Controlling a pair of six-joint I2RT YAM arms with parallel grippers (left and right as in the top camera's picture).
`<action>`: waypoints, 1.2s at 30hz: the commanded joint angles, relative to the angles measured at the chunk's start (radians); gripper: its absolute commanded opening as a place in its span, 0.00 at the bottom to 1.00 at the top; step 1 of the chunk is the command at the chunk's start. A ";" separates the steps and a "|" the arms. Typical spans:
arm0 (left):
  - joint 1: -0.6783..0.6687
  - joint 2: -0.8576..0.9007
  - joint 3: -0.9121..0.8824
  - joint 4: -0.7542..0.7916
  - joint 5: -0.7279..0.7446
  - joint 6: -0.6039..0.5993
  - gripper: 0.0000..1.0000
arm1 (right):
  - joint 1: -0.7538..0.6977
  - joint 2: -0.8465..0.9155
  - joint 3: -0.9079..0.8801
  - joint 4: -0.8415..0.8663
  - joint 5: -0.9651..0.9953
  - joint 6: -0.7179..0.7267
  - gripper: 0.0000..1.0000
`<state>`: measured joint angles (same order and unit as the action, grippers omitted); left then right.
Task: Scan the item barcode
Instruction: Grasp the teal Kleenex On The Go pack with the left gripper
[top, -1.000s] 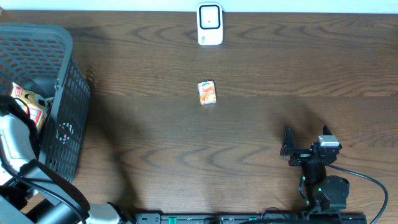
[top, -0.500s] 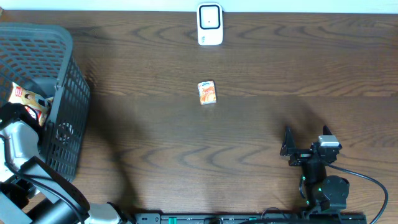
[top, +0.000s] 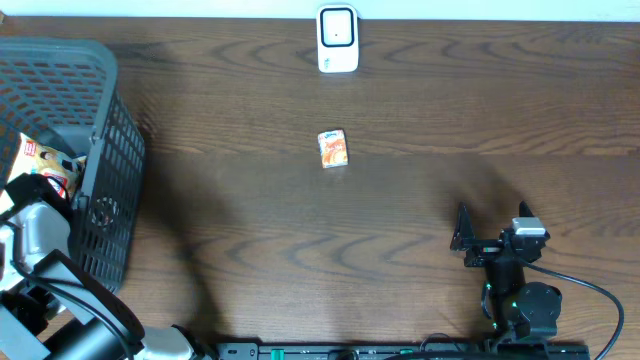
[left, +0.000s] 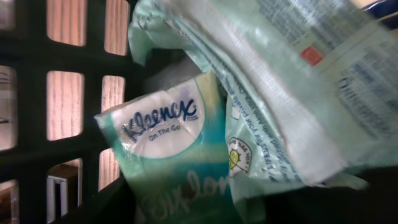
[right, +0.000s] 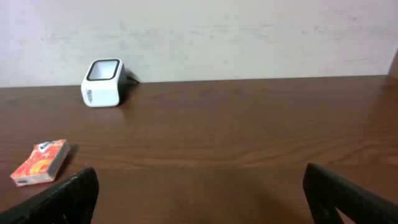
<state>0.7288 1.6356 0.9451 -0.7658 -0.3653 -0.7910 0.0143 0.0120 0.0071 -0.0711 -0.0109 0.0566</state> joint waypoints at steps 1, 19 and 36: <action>0.001 0.009 -0.034 0.012 -0.014 -0.003 0.53 | -0.006 -0.005 -0.002 -0.004 0.002 0.002 0.99; 0.001 -0.172 0.183 -0.109 0.097 0.031 0.08 | -0.006 -0.005 -0.002 -0.004 0.002 0.002 0.99; -0.011 -0.603 0.231 0.117 0.635 0.031 0.07 | -0.006 -0.005 -0.002 -0.004 0.002 0.002 0.99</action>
<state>0.7292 1.0626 1.1641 -0.6846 0.1017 -0.7631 0.0143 0.0120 0.0071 -0.0711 -0.0109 0.0566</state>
